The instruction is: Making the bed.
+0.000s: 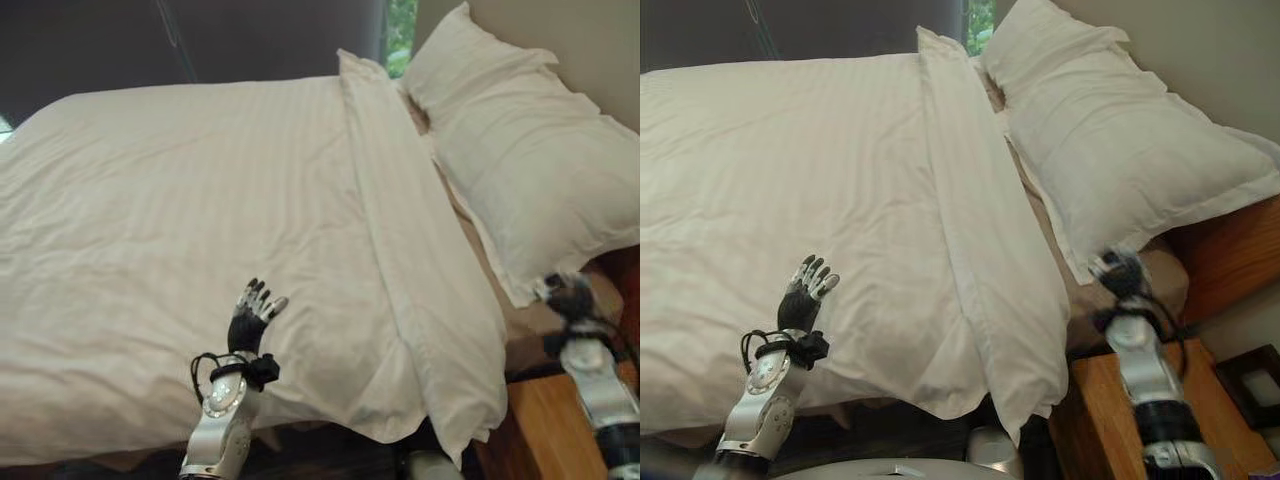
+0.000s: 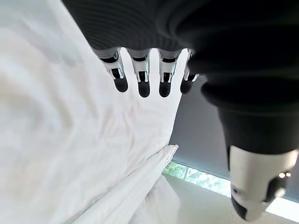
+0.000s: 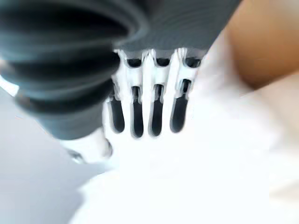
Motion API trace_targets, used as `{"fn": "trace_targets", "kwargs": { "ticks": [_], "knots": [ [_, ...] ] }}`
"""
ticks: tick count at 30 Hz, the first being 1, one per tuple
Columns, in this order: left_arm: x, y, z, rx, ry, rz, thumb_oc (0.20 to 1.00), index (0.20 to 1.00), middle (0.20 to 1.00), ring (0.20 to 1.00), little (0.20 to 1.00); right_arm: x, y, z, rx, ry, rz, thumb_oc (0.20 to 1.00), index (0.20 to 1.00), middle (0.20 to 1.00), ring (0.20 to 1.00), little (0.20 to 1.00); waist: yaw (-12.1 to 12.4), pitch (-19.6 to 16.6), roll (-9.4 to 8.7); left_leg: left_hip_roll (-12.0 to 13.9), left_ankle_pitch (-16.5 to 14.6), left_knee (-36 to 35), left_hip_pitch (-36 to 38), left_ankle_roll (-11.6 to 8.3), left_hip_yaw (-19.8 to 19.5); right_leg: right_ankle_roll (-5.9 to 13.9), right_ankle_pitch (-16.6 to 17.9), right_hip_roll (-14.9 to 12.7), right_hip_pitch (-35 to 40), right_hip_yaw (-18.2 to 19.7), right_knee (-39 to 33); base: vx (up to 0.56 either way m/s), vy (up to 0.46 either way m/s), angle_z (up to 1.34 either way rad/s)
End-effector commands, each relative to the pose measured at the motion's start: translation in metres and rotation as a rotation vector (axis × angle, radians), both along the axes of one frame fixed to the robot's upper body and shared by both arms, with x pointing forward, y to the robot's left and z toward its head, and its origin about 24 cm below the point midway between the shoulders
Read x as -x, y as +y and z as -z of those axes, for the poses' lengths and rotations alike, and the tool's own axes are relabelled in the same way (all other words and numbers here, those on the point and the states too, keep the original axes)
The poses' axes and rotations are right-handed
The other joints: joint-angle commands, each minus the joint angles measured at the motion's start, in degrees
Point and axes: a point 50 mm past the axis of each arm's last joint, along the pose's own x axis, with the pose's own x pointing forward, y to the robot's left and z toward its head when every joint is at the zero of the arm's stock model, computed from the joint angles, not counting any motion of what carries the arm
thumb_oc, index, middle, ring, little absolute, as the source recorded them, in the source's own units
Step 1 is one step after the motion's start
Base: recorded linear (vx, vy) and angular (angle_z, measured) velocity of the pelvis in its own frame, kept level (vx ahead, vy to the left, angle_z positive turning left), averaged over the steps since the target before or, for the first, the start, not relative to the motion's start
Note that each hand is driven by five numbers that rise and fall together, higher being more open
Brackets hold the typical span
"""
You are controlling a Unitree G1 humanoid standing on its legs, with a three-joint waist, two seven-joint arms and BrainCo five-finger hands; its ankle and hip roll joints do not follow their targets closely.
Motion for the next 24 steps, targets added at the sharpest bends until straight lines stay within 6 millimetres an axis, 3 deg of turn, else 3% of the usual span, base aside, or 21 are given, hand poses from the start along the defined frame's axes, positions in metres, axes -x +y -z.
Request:
{"fn": "trace_targets", "kwargs": {
  "ticks": [1, 2, 4, 5, 6, 7, 8, 9, 12, 14, 15, 16, 20, 21, 22, 24],
  "knots": [
    [-0.015, 0.004, -0.023, 0.03, -0.099, 0.02, 1.0, 1.0, 1.0, 1.0, 1.0, -0.017, 0.008, -0.021, -0.427, -0.171, -0.043, 0.2, 0.2, 0.2, 0.2, 0.2, 0.68, 2.53, -0.54, -0.38, 0.15, 0.72, -0.32, -0.05, -1.93, 3.28, -6.52, -4.99, 5.65, -1.33, 1.06, 0.02, -0.073, 0.37],
    [-0.014, 0.002, -0.02, 0.048, -0.082, 0.044, 1.0, 1.0, 1.0, 1.0, 1.0, -0.025, 0.02, -0.026, -0.673, -0.252, -0.063, 0.2, 0.2, 0.2, 0.2, 0.2, 1.84, 2.59, 0.08, -0.49, 0.54, 0.72, -1.17, -0.22, -3.27, 3.0, -6.97, -5.1, 6.15, -2.48, 1.06, 0.0, -0.042, 0.46],
    [-0.014, 0.002, -0.02, 0.052, -0.078, 0.047, 1.0, 1.0, 1.0, 1.0, 1.0, -0.028, 0.023, -0.026, -0.778, -0.277, -0.069, 0.2, 0.2, 0.2, 0.2, 0.2, 2.19, 2.62, 0.38, -0.62, 0.74, 0.72, -1.69, -0.33, -4.08, 2.94, -7.23, -5.23, 6.39, -3.18, 1.06, 0.01, -0.052, 0.51],
    [-0.015, 0.003, -0.017, 0.067, -0.067, 0.042, 1.0, 1.0, 1.0, 1.0, 1.0, -0.035, 0.035, -0.028, -1.057, -0.354, -0.082, 0.2, 0.2, 0.2, 0.2, 0.2, 3.15, 2.72, 1.51, -1.05, 1.0, 0.72, -2.46, -0.47, -5.08, 2.82, -7.4, -5.58, 6.58, -4.28, 1.06, 0.02, -0.045, 0.46],
    [-0.015, 0.003, -0.018, 0.065, -0.068, 0.042, 1.0, 1.0, 1.0, 1.0, 1.0, -0.035, 0.035, -0.028, -1.062, -0.356, -0.083, 0.2, 0.2, 0.2, 0.2, 0.2, 3.05, 2.76, 1.43, -1.06, 0.99, 0.72, -2.5, -0.47, -5.21, 2.83, -7.46, -5.6, 6.62, -4.42, 1.06, 0.02, -0.039, 0.49],
    [-0.015, 0.005, -0.012, 0.112, -0.048, 0.016, 1.0, 1.0, 1.0, 1.0, 1.0, -0.041, 0.037, -0.023, -1.301, -0.421, -0.016, 0.2, 0.2, 0.2, 0.2, 0.2, 3.74, 3.3, 2.88, -1.7, 1.2, 0.72, -3.06, -0.5, -6.16, 2.79, -7.57, -6.12, 6.84, -5.03, 1.06, 0.0, -0.012, 0.35],
    [-0.015, 0.005, -0.012, 0.112, -0.05, 0.017, 1.0, 1.0, 1.0, 1.0, 1.0, -0.042, 0.036, -0.024, -1.303, -0.423, -0.017, 0.2, 0.2, 0.2, 0.2, 0.2, 3.71, 3.31, 2.85, -1.72, 1.26, 0.72, -3.21, -0.49, -6.26, 2.79, -7.56, -6.14, 6.75, -5.13, 1.06, -0.01, -0.002, 0.3],
    [-0.015, 0.007, -0.005, 0.136, -0.021, 0.002, 1.0, 1.0, 1.0, 1.0, 1.0, -0.042, 0.031, -0.018, -1.402, -0.46, 0.037, 0.2, 0.2, 0.2, 0.2, 0.2, 4.02, 3.8, 4.57, -2.52, 1.56, 0.72, -4.06, -0.51, -6.91, 2.71, -7.56, -6.77, 6.61, -5.58, 1.06, -0.01, 0.01, 0.22],
    [-0.014, 0.008, 0.001, 0.161, 0.001, -0.008, 1.0, 1.0, 1.0, 1.0, 1.0, -0.039, 0.021, -0.005, -1.446, -0.465, 0.117, 0.2, 0.2, 0.2, 0.2, 0.2, 3.71, 4.28, 6.18, -3.28, 1.77, 0.72, -4.81, -0.52, -7.49, 2.76, -7.45, -7.45, 6.36, -6.16, 1.06, 0.0, 0.017, 0.24],
    [-0.013, 0.011, 0.006, 0.176, 0.016, -0.018, 1.0, 1.0, 1.0, 1.0, 1.0, -0.03, 0.009, 0.019, -1.477, -0.432, 0.227, 0.2, 0.2, 0.2, 0.2, 0.2, 3.27, 4.45, 7.78, -3.86, 2.07, 0.72, -5.71, -0.56, -8.02, 2.88, -7.41, -7.99, 6.04, -7.03, 1.06, 0.01, 0.024, 0.33],
    [-0.011, 0.013, 0.012, 0.197, 0.033, -0.031, 1.0, 1.0, 1.0, 1.0, 1.0, -0.014, -0.003, 0.051, -1.507, -0.385, 0.373, 0.2, 0.2, 0.2, 0.2, 0.2, 2.46, 4.79, 8.98, -4.1, 2.24, 0.72, -6.14, -0.62, -8.13, 3.06, -7.34, -8.36, 5.71, -7.35, 1.06, 0.01, 0.019, 0.23],
    [-0.011, 0.013, 0.012, 0.197, 0.034, -0.029, 1.0, 1.0, 1.0, 1.0, 1.0, -0.014, -0.004, 0.052, -1.508, -0.385, 0.373, 0.2, 0.2, 0.2, 0.2, 0.2, 2.47, 4.69, 9.0, -4.09, 2.24, 0.72, -6.18, -0.62, -8.2, 3.08, -7.35, -8.35, 5.71, -7.42, 1.06, 0.02, 0.01, 0.2],
    [-0.008, 0.018, 0.02, 0.22, 0.06, -0.052, 1.0, 1.0, 1.0, 1.0, 1.0, 0.015, -0.012, 0.097, -1.55, -0.284, 0.548, 0.2, 0.2, 0.2, 0.2, 0.2, 0.56, 5.05, 9.7, -4.14, 1.8, 0.72, -5.96, -0.66, -7.23, 3.39, -7.22, -8.51, 4.78, -6.35, 1.06, 0.02, 0.014, 0.02],
    [-0.008, 0.024, 0.019, 0.23, 0.057, -0.08, 1.0, 1.0, 1.0, 1.0, 1.0, 0.036, -0.018, 0.117, -1.57, -0.273, 0.643, 0.2, 0.2, 0.2, 0.2, 0.2, -1.04, 5.27, 9.59, -4.03, 1.43, 0.72, -5.59, -0.58, -6.41, 3.51, -7.1, -8.41, 4.23, -5.35, 1.06, 0.03, 0.033, -0.09],
    [-0.007, 0.024, 0.02, 0.229, 0.059, -0.08, 1.0, 1.0, 1.0, 1.0, 1.0, 0.037, -0.018, 0.118, -1.571, -0.273, 0.643, 0.2, 0.2, 0.2, 0.2, 0.2, -0.79, 5.18, 9.53, -4.02, 1.35, 0.72, -5.48, -0.58, -6.16, 3.53, -7.09, -8.39, 4.17, -5.09, 1.06, 0.04, 0.031, -0.13],
    [-0.009, 0.028, 0.018, 0.243, 0.053, -0.102, 1.0, 1.0, 1.0, 1.0, 1.0, 0.065, -0.024, 0.141, -1.59, -0.246, 0.774, 0.2, 0.2, 0.2, 0.2, 0.2, -2.43, 5.14, 8.96, -3.75, 0.97, 0.72, -4.94, -0.5, -5.31, 3.61, -6.97, -8.26, 3.8, -4.11, 1.06, 0.04, 0.009, -0.34]
  ]
}}
